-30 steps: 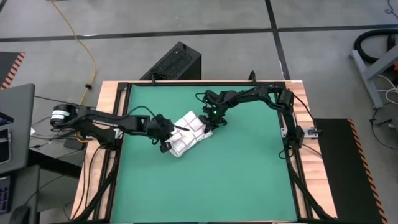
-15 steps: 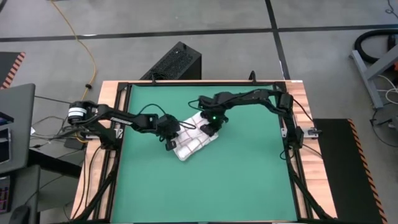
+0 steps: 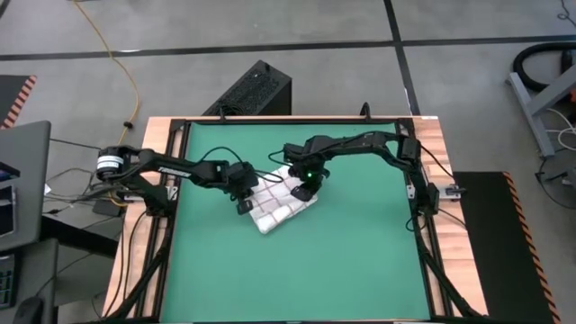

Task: Roll towel
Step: Roll the white towel

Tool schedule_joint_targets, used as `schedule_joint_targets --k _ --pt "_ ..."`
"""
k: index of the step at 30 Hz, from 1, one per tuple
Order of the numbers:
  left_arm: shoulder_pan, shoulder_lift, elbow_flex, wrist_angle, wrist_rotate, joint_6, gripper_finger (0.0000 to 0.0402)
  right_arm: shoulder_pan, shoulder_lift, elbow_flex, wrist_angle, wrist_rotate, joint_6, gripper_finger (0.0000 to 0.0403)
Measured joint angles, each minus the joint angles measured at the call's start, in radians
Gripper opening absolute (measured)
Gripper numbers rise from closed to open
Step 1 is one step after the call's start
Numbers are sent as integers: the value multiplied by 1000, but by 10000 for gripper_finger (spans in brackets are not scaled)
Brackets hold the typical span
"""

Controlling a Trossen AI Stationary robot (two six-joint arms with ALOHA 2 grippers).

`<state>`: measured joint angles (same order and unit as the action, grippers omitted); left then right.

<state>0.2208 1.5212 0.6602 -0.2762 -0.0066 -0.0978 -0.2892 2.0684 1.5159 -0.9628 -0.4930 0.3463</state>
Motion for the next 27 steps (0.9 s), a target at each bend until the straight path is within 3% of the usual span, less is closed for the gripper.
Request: schedule_joint_targets --k 7,13,19,27 --pt "-50 -183 141 -167 -113 8 0 -8 -1 0 2 0 12 23" --pt "-152 -287 110 4 -102 -3 0 -22 -1 0 3 -3 12 23" --pt "-220 -210 4 312 -75 -181 0 -23 -1 0 6 -3 12 23" --pt "-350 -22 13 373 -155 -324 0 -23 -1 0 19 -5 12 23"
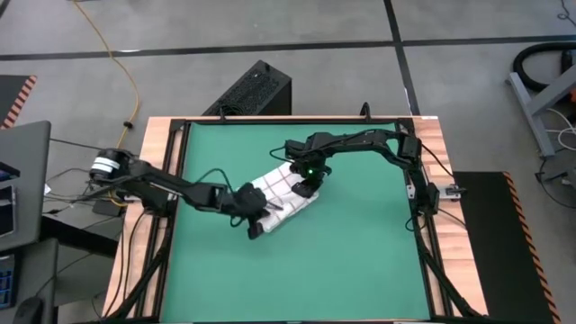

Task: Roll towel
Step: Roll the white towel

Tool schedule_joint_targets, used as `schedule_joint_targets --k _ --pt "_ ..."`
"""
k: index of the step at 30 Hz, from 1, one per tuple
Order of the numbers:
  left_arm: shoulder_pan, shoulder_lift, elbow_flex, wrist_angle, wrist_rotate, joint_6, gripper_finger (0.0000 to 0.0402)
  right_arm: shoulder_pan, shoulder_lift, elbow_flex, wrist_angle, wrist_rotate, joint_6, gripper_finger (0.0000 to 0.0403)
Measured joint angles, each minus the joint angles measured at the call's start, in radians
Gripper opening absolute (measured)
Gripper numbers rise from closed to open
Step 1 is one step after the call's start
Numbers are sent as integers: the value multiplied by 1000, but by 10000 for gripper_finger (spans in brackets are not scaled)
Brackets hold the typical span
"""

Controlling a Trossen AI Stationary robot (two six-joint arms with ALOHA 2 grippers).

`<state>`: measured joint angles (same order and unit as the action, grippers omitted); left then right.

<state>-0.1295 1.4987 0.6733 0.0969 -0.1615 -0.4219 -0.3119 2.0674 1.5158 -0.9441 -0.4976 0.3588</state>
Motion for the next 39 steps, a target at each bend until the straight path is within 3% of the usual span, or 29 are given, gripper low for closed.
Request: schedule_joint_targets --k 6,16,25,29,39 --pt "-63 72 0 59 -67 -106 0 0 0 0 17 -1 1 23" --pt "-76 96 -4 -69 -107 -149 0 -4 0 1 9 -50 -1 23" --pt "-15 105 -16 -80 94 -98 0 -5 0 1 19 -54 -150 54" --pt "4 102 -48 -58 128 -98 0 -13 -15 2 19 -15 -211 76" --pt "16 102 -123 52 200 -114 0 -74 -92 1 -24 -39 -447 111"
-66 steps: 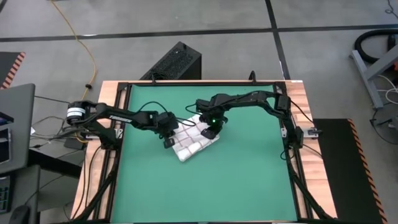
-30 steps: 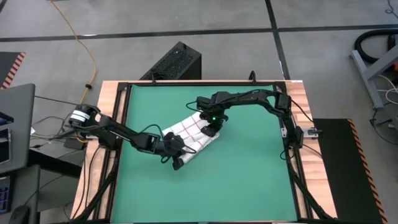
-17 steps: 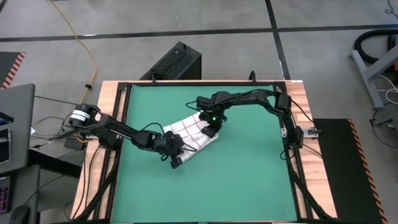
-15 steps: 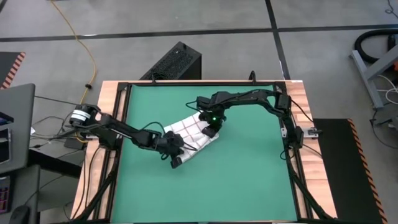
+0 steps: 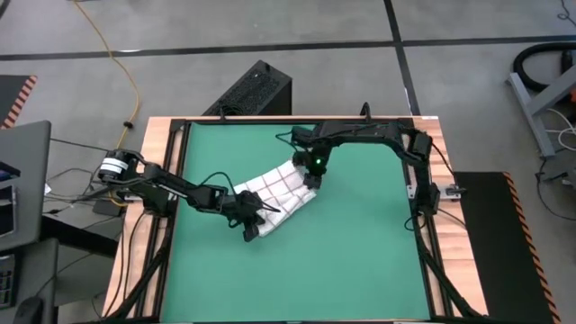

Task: Roll towel
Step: Roll the white towel

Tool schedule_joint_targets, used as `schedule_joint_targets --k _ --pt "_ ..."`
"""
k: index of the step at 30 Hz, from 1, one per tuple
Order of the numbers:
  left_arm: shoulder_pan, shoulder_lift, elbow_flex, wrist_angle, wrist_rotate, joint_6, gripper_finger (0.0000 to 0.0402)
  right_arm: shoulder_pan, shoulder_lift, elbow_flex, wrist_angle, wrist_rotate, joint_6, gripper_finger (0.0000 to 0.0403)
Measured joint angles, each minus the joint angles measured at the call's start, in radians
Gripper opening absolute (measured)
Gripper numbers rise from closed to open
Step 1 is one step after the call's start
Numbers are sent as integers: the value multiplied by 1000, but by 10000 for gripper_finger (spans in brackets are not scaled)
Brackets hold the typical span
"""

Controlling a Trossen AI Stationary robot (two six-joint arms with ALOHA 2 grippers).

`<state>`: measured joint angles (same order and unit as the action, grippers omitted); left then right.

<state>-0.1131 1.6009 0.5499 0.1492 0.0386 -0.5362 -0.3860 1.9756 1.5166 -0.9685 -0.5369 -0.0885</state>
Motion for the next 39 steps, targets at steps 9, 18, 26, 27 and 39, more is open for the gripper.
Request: schedule_joint_targets --k 9,18,26,27,39 --pt "36 3 -6 41 164 5 0 -20 -178 0 28 -200 -354 113" --pt "94 5 -17 82 246 9 0 174 -248 -2 67 -117 -489 113" --pt "108 3 -62 107 302 -4 0 242 -239 -97 232 -35 -473 113" --pt "108 3 -65 107 306 -5 0 237 -238 -113 229 -35 -469 113" --pt "134 3 -72 131 328 -4 0 172 -236 -260 372 -104 -408 174"
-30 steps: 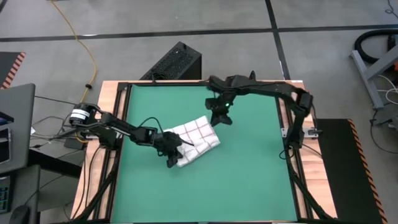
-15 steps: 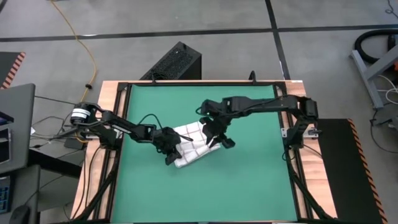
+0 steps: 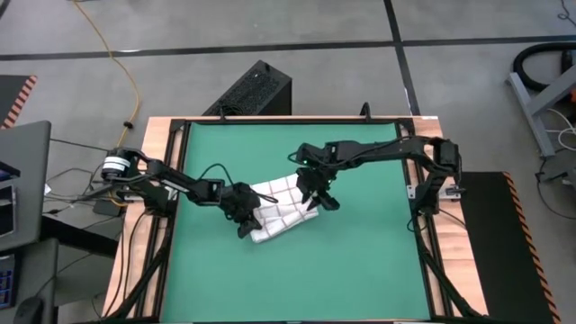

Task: Roll towel
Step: Roll the white towel

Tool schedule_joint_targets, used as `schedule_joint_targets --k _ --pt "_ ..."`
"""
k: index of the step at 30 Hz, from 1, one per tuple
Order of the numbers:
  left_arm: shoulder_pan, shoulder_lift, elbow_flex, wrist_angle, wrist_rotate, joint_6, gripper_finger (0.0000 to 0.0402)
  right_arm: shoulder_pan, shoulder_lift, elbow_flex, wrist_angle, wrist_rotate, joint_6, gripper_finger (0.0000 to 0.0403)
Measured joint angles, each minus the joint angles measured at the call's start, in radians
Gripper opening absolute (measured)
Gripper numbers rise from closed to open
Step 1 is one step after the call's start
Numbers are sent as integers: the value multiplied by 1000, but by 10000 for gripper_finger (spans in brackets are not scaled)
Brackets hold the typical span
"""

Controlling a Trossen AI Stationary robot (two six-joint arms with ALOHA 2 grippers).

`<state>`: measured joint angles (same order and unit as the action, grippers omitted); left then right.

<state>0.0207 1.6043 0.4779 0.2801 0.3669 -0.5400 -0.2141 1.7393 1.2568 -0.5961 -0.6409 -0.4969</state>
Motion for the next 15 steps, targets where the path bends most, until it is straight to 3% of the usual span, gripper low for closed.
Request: schedule_joint_targets --k 3,6,9,15 --pt "23 0 0 2 25 0 0 -16 -1 1 69 -123 47 213" --pt "44 0 0 5 57 -3 0 7 -1 1 75 -128 20 232" --pt "52 0 0 6 70 -4 0 62 -1 -13 104 -39 -30 234" --pt "53 0 1 7 71 -5 0 153 0 -60 201 277 -43 234"
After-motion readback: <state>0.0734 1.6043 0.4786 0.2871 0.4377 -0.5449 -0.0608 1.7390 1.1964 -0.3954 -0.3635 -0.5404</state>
